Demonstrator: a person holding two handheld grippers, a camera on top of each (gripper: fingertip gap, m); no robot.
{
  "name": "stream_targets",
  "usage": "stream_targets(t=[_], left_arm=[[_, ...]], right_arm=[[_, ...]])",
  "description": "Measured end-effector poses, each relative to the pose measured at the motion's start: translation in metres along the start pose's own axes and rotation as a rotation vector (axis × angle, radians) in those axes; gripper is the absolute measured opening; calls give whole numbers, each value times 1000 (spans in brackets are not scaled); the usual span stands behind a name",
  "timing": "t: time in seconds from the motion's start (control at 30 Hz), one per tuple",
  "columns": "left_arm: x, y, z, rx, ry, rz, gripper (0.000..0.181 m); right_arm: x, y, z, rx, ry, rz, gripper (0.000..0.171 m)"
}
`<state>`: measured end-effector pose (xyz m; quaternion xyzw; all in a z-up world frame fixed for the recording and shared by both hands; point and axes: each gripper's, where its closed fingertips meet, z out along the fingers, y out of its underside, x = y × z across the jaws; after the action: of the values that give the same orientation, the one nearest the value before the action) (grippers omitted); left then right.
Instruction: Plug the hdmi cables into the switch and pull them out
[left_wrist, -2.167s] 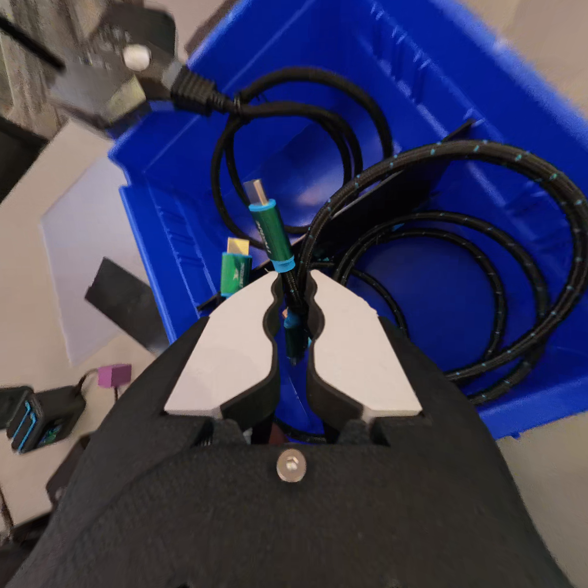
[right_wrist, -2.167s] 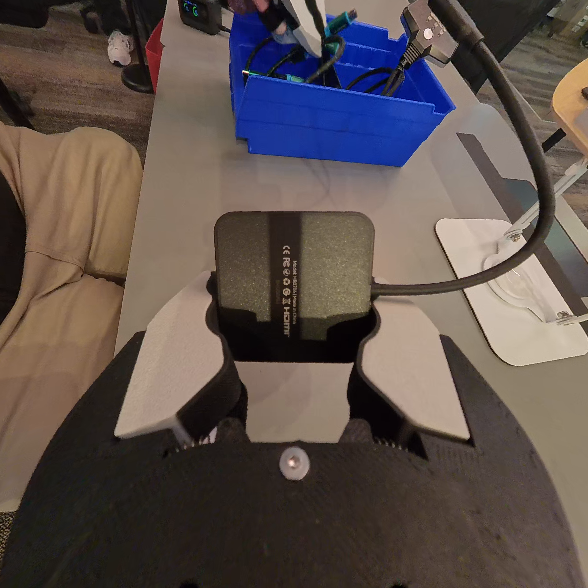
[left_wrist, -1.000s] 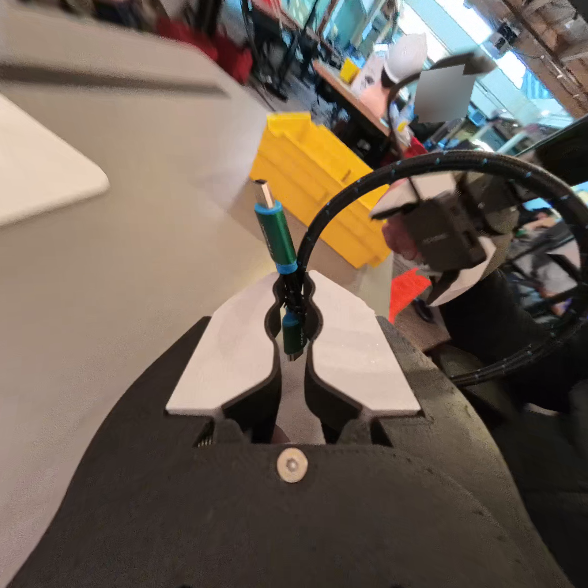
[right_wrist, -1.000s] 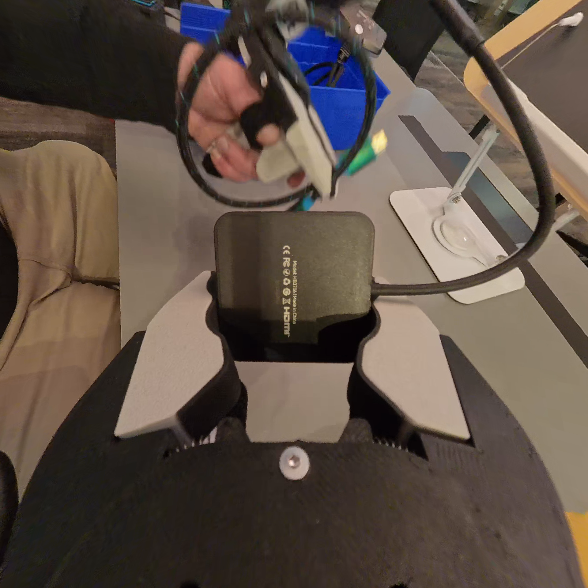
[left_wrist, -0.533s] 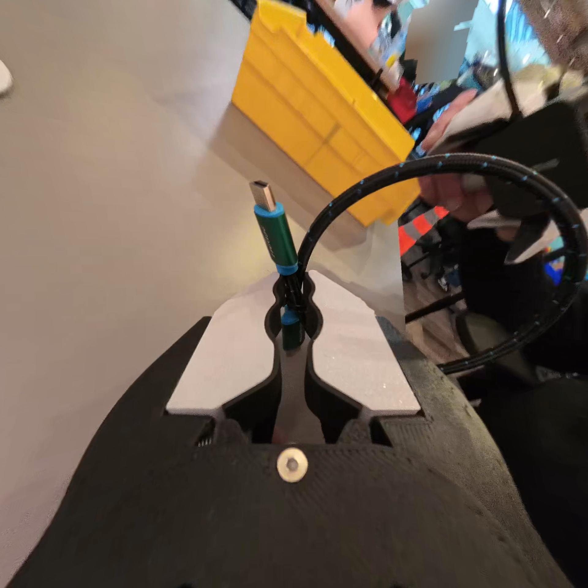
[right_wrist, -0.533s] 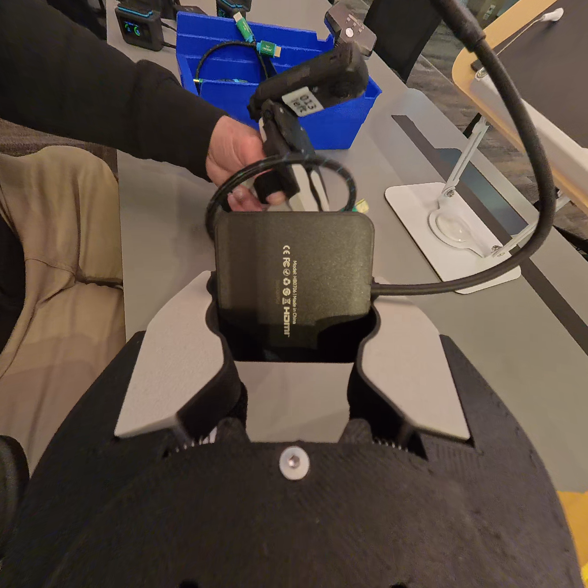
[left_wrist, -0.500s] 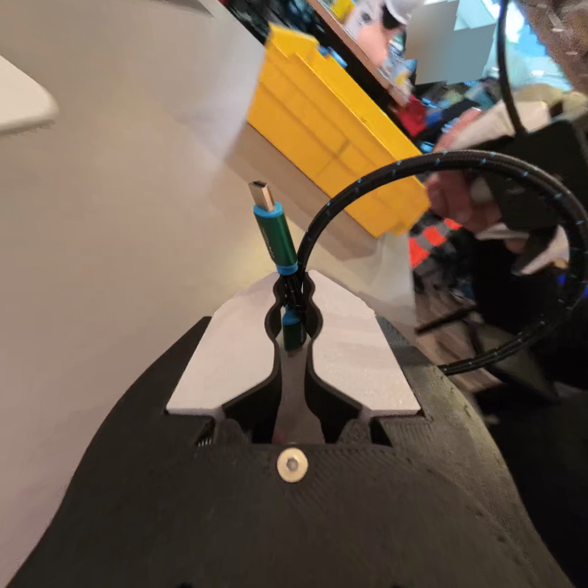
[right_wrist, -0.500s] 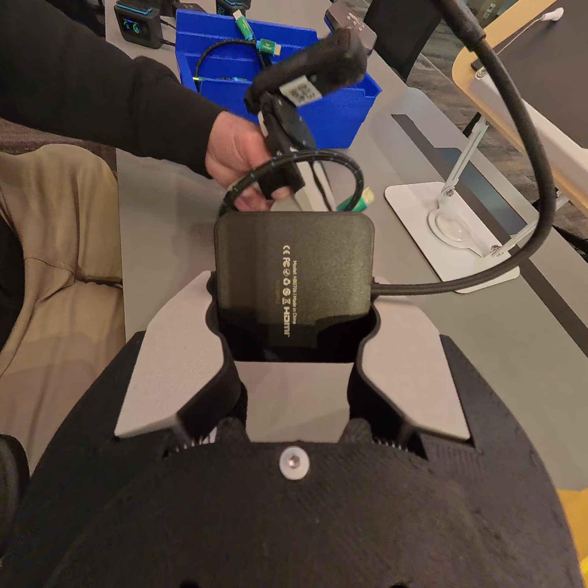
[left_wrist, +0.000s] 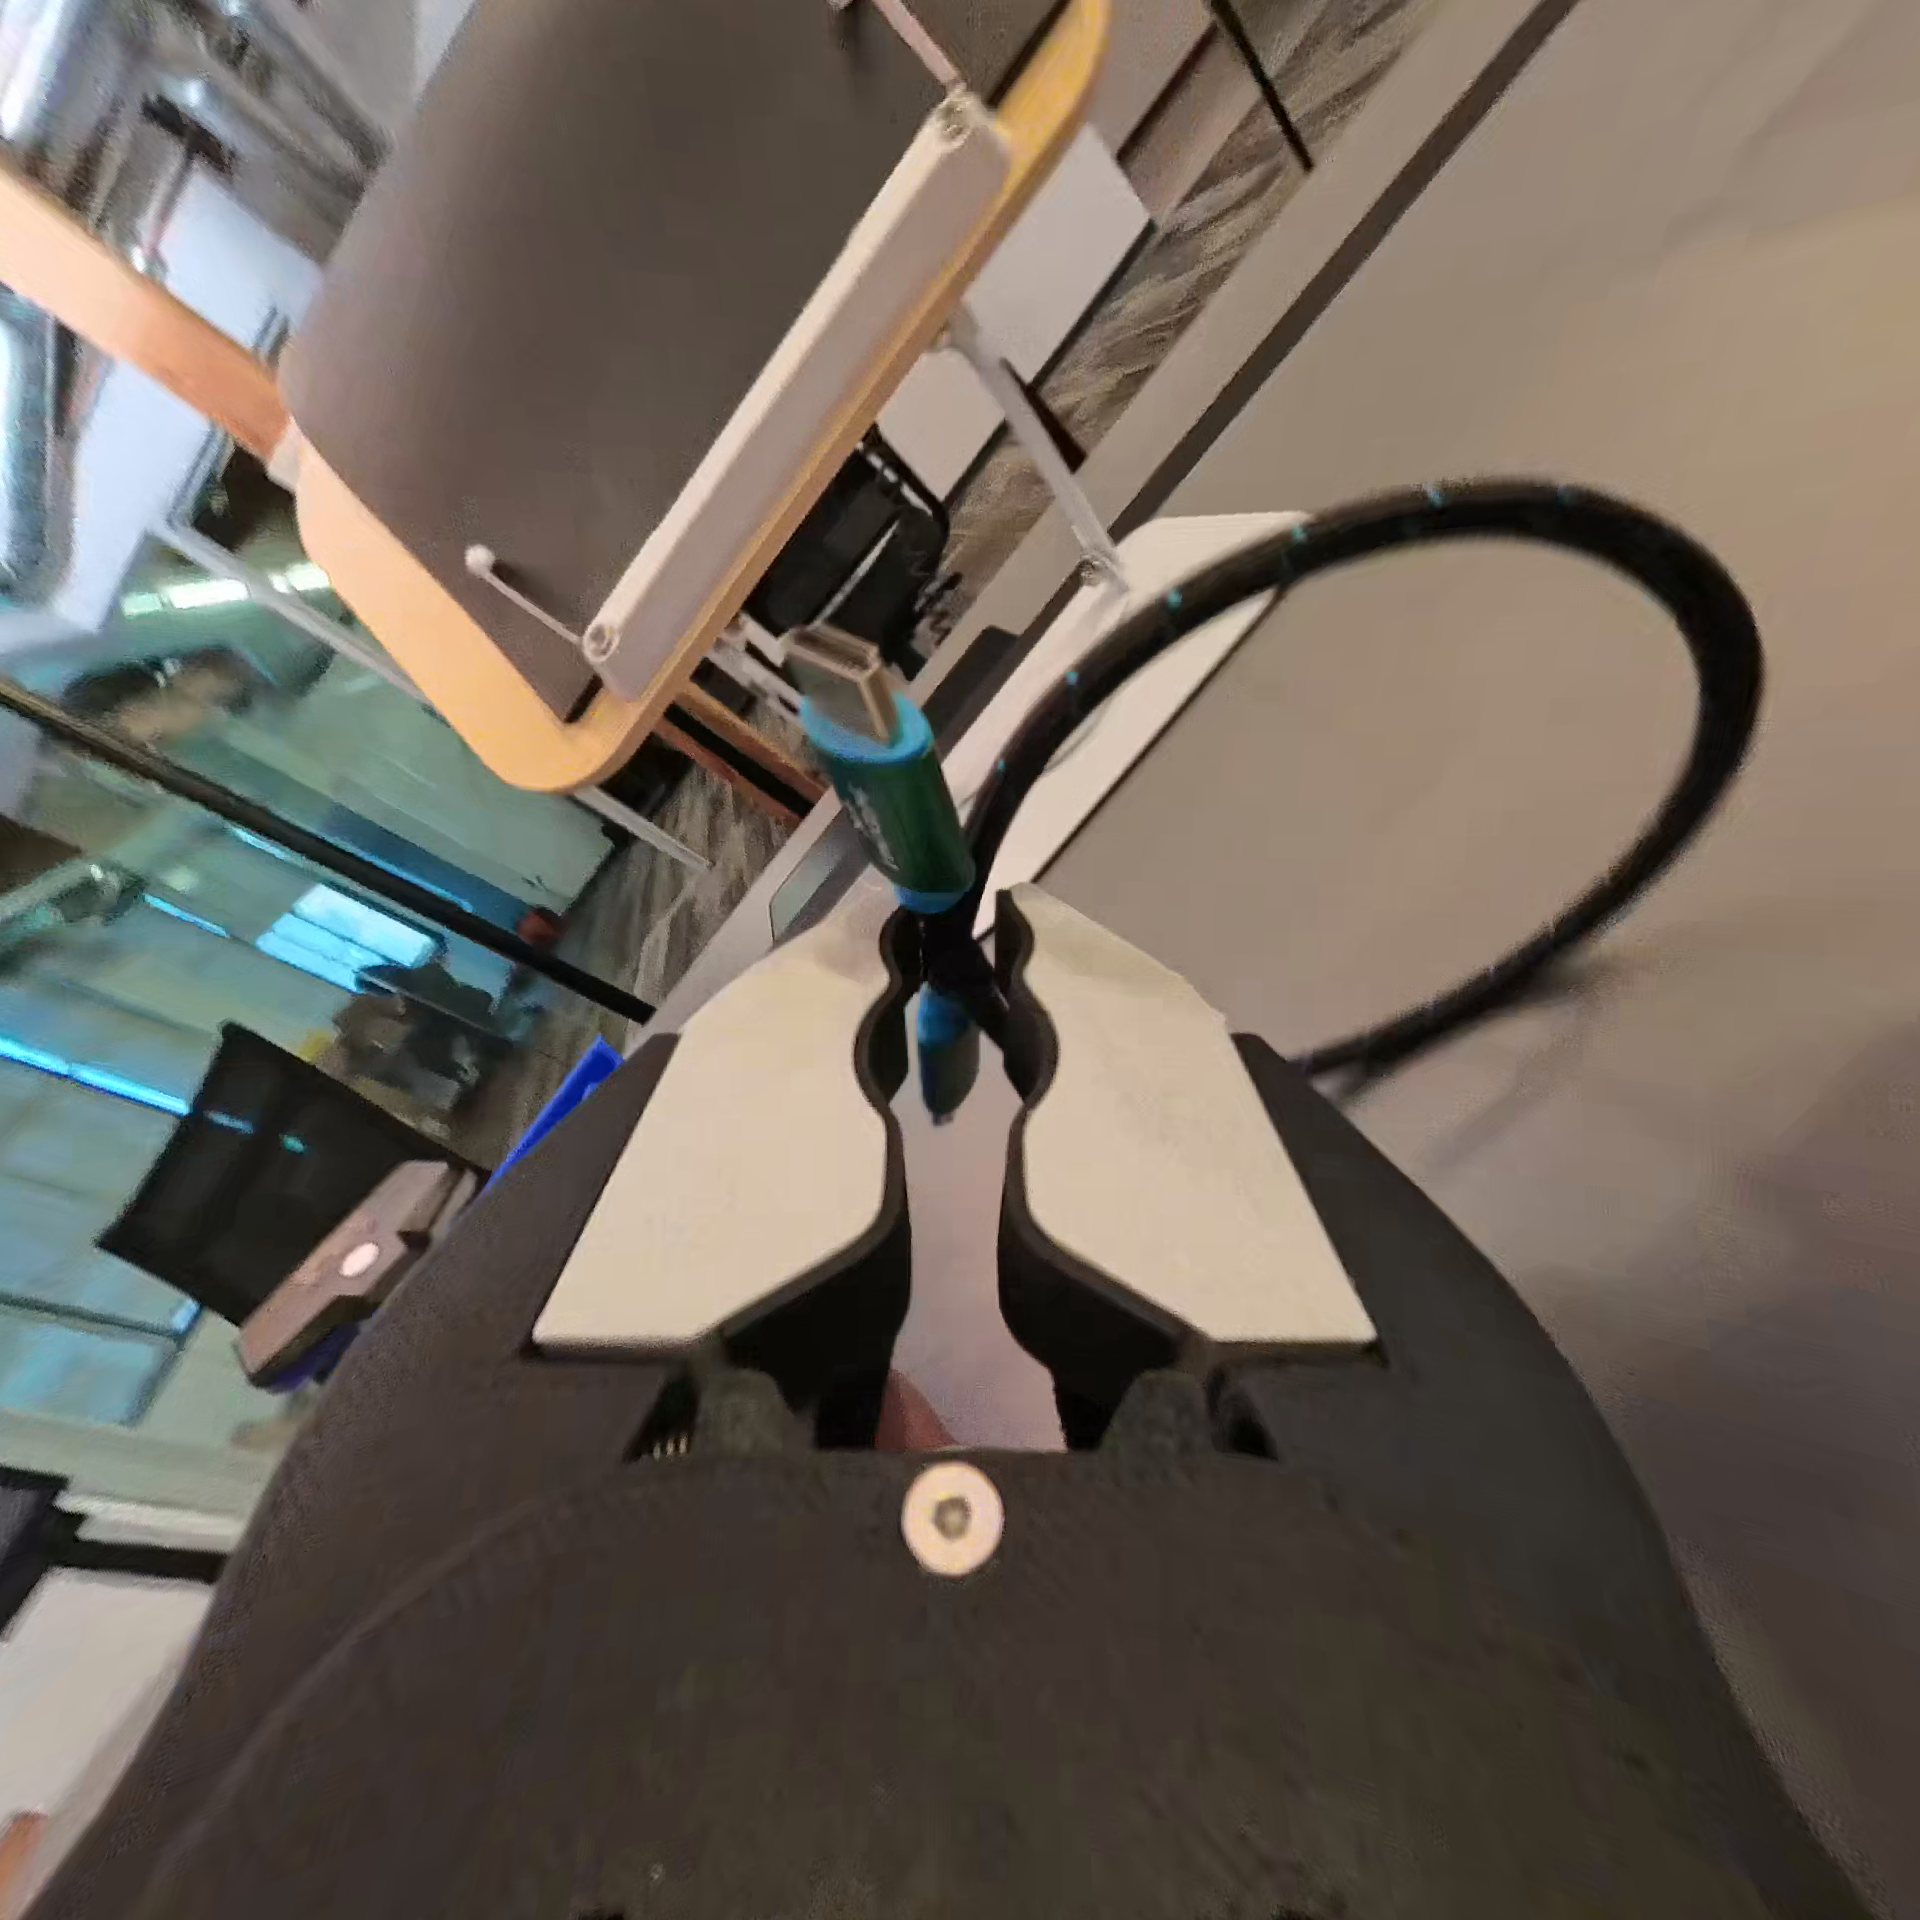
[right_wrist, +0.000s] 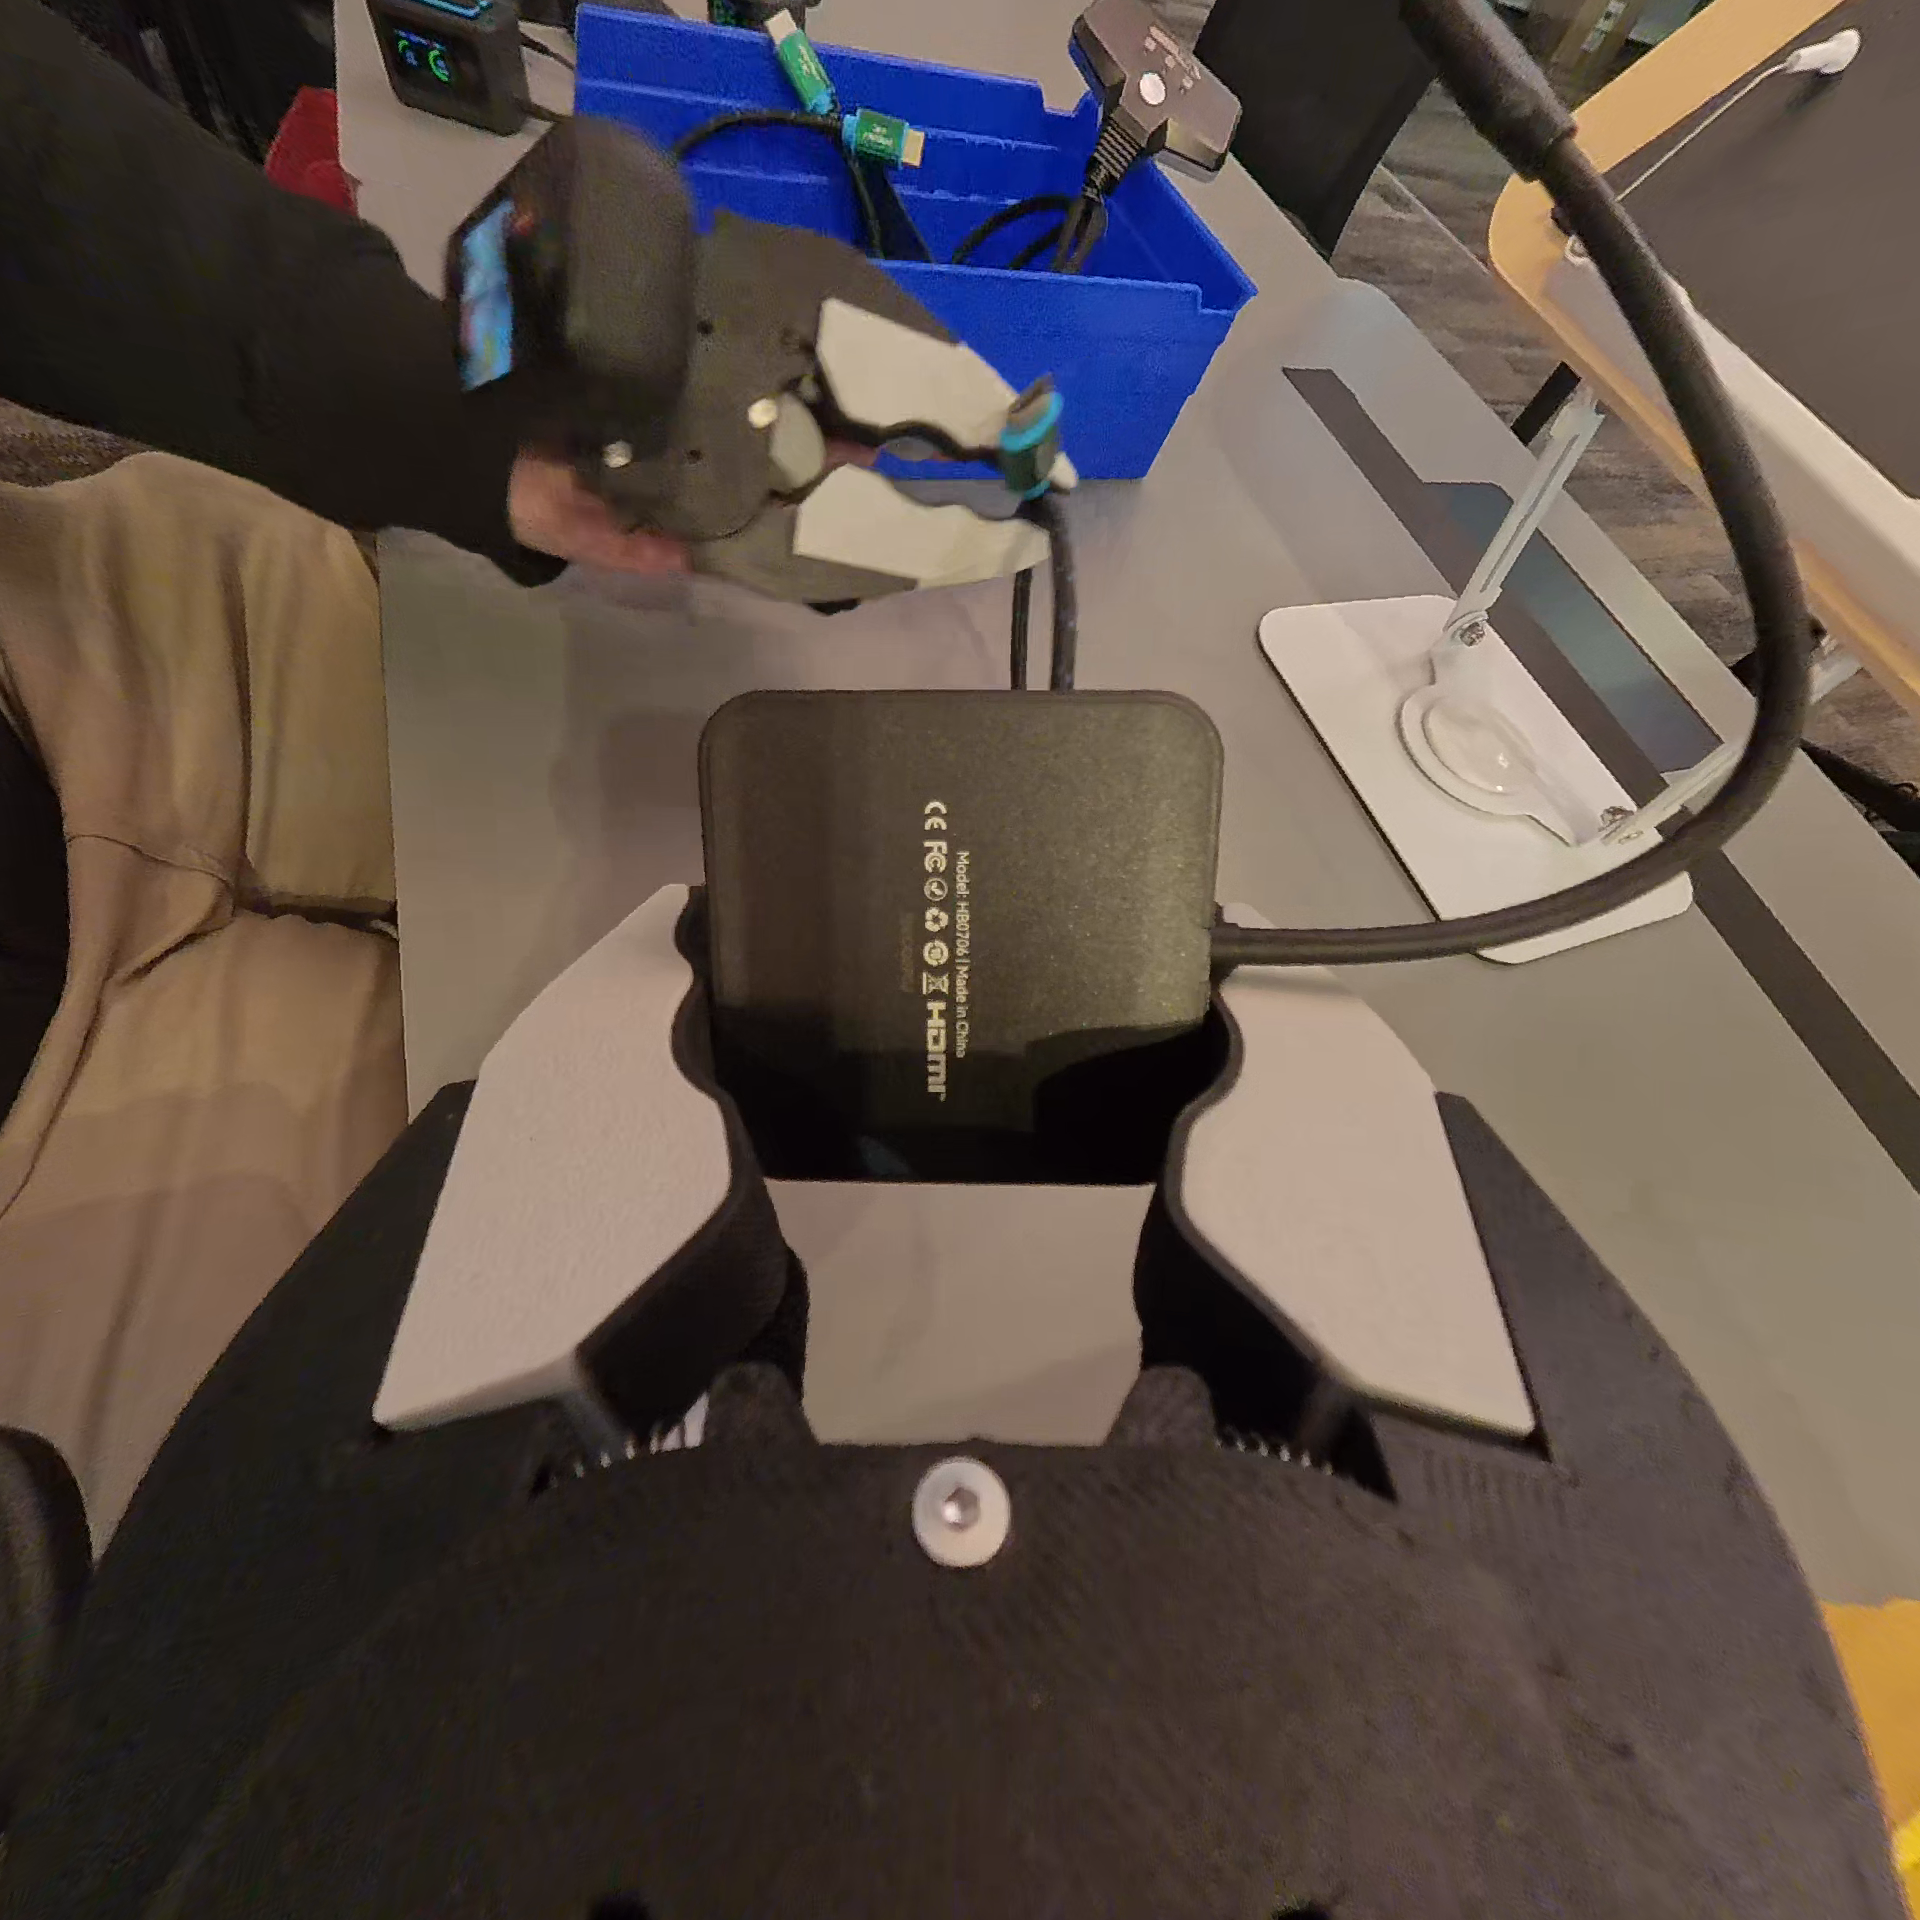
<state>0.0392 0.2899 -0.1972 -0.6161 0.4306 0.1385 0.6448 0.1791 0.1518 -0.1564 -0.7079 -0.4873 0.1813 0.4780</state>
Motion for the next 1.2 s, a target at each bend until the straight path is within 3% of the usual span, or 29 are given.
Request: stream_targets(t=[0.17, 0.4, 0.47, 0.83, 0.93, 1.2], left_arm=[[44, -6, -42, 67, 91, 237, 19], [108, 11, -78, 82, 385, 571, 18], [123, 19, -85, 58, 520, 594, 19], [129, 14, -105, 80, 840, 583, 38], [126, 17, -100, 73, 795, 635, 18], [105, 6, -80, 38, 578, 569, 13]], right_arm=[[2, -1, -3, 9, 6, 3, 86], [-2, -1, -1, -6, -5, -2, 86], [-3, -2, -1, -9, -6, -4, 86], [-7, 3, 1, -19, -27, 3, 86], [-8, 3, 1, -18, -28, 4, 86], [-9, 7, 4, -27, -36, 8, 86]])
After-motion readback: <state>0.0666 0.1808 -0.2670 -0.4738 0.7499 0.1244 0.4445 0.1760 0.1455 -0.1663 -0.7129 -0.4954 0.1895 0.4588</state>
